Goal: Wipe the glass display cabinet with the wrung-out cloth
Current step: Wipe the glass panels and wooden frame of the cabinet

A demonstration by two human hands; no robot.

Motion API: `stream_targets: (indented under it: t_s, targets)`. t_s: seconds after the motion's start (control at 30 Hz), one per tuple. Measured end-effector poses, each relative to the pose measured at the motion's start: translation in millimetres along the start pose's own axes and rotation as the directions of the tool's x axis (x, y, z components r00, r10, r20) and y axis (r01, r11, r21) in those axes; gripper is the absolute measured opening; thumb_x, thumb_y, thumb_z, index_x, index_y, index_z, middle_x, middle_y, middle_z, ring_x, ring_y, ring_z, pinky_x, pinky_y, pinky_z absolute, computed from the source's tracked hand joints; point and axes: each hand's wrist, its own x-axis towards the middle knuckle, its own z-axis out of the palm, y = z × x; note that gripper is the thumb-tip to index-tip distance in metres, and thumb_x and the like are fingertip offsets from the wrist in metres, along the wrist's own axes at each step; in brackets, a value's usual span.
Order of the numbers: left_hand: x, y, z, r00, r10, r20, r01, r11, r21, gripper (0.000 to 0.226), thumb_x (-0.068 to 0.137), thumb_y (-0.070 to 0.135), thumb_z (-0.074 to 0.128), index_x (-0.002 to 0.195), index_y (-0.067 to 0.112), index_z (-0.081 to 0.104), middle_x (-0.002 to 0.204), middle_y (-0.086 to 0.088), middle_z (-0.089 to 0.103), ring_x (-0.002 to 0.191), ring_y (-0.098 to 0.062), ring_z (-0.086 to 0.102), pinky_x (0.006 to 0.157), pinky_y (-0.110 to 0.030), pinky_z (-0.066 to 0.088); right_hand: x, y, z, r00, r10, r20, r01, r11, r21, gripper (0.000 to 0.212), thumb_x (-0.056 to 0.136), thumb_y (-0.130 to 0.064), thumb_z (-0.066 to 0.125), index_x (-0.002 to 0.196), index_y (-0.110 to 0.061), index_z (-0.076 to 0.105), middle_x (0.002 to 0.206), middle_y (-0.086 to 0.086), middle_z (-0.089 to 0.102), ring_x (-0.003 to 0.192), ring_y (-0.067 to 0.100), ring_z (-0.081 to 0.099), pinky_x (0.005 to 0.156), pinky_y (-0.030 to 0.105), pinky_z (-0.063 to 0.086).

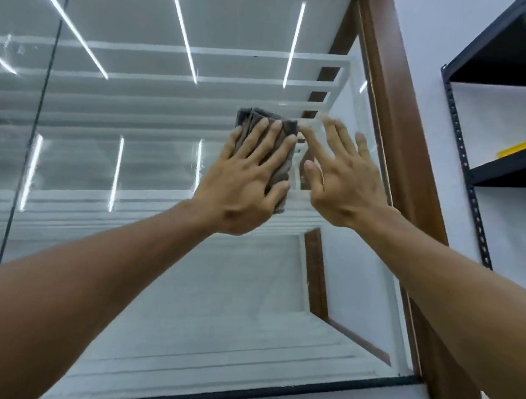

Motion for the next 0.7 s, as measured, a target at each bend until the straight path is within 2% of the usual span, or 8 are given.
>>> stream_targets:
  t_s: [0.07, 0.13, 0.23, 0.37, 0.43, 0.5, 0.6, 0.7]
  targets:
    - [7, -2, -3, 1.000, -0.011, -0.012, 0.011, 1.000, 0.006, 0.072, 0.102, 0.057, 0.014, 0.165, 0.029, -0.004, 0.173, -0.001, -0.013, 0.158, -0.015, -0.019, 0.129, -0.044, -0.012, -6, 16, -5, 1.000, 0.011, 0.006, -0.011, 0.997, -0.081, 0.064, 0.103, -0.047, 0.016, 0.165, -0.031, 0.008, 0.172, 0.011, 0.002, 0.160, 0.027, -0.003, 0.128, 0.054, -0.003]
    - [33, 9, -5, 0.994, -0.103, -0.026, 0.103, 0.995, -0.005, 0.071, 0.104, 0.054, 0.017, 0.165, 0.028, -0.006, 0.173, -0.001, -0.014, 0.158, -0.017, -0.019, 0.128, -0.045, -0.014, -11, 31, -11, 1.000, 0.031, 0.000, -0.030, 0.988, -0.150, 0.065, 0.103, -0.050, 0.015, 0.164, -0.031, 0.008, 0.172, 0.015, 0.004, 0.159, 0.029, -0.002, 0.128, 0.056, -0.005]
    - [80, 51, -1, 0.984, -0.177, -0.030, 0.175, 0.983, -0.056, 0.070, 0.107, 0.049, 0.021, 0.165, 0.023, -0.007, 0.173, -0.005, -0.016, 0.158, -0.022, -0.020, 0.127, -0.049, -0.015, -18, 48, -16, 0.997, 0.070, 0.016, -0.066, 0.983, -0.170, 0.071, 0.101, -0.053, 0.008, 0.165, -0.023, 0.001, 0.172, 0.014, -0.002, 0.159, 0.026, -0.009, 0.127, 0.055, -0.009]
    - [114, 90, 6, 0.998, -0.066, -0.006, 0.066, 0.997, -0.049, 0.067, 0.108, 0.045, 0.018, 0.166, 0.020, -0.005, 0.173, -0.007, -0.015, 0.159, -0.023, -0.018, 0.128, -0.051, -0.014, -26, 59, -14, 0.991, 0.122, -0.058, -0.125, 0.991, -0.048, 0.074, 0.097, -0.037, 0.011, 0.163, -0.006, -0.002, 0.171, 0.015, -0.009, 0.158, 0.026, -0.013, 0.129, 0.046, -0.009]
    - [123, 99, 8, 1.000, -0.021, -0.001, 0.021, 0.999, -0.034, 0.066, 0.108, 0.044, 0.017, 0.166, 0.020, -0.004, 0.173, -0.007, -0.014, 0.159, -0.023, -0.017, 0.128, -0.050, -0.014, -29, 64, -12, 0.973, 0.201, -0.110, -0.196, 0.979, 0.057, 0.072, 0.097, -0.030, 0.019, 0.161, -0.001, 0.001, 0.171, 0.018, -0.005, 0.159, 0.028, -0.010, 0.129, 0.039, -0.009]
    - [124, 107, 10, 1.000, 0.008, 0.002, -0.008, 0.999, -0.041, 0.066, 0.108, 0.045, 0.016, 0.166, 0.019, -0.004, 0.173, -0.006, -0.013, 0.159, -0.022, -0.018, 0.128, -0.050, -0.014, -32, 70, -10, 0.969, 0.207, -0.137, -0.194, 0.976, 0.101, 0.070, 0.098, -0.025, 0.022, 0.161, -0.001, 0.006, 0.171, 0.017, 0.000, 0.159, 0.026, -0.005, 0.128, 0.033, -0.011]
    - [114, 113, 12, 0.999, 0.047, 0.013, -0.046, 0.998, -0.053, 0.069, 0.107, 0.047, 0.015, 0.166, 0.018, -0.005, 0.173, -0.006, -0.014, 0.159, -0.022, -0.018, 0.128, -0.050, -0.013, -36, 74, -12, 0.975, 0.178, -0.134, -0.161, 0.979, 0.128, 0.069, 0.098, -0.028, 0.018, 0.162, -0.002, 0.008, 0.172, 0.014, 0.001, 0.159, 0.023, -0.005, 0.124, 0.026, -0.016]
    - [94, 112, 15, 0.993, 0.119, 0.023, -0.118, 0.992, -0.037, 0.073, 0.101, 0.051, 0.008, 0.165, 0.020, -0.007, 0.173, -0.006, -0.014, 0.159, -0.021, -0.019, 0.128, -0.051, -0.011, -45, 76, -13, 0.983, 0.149, -0.110, -0.140, 0.987, 0.083, 0.076, 0.093, -0.035, 0.009, 0.162, -0.003, 0.006, 0.172, 0.013, -0.002, 0.159, 0.022, -0.008, 0.126, 0.029, -0.015]
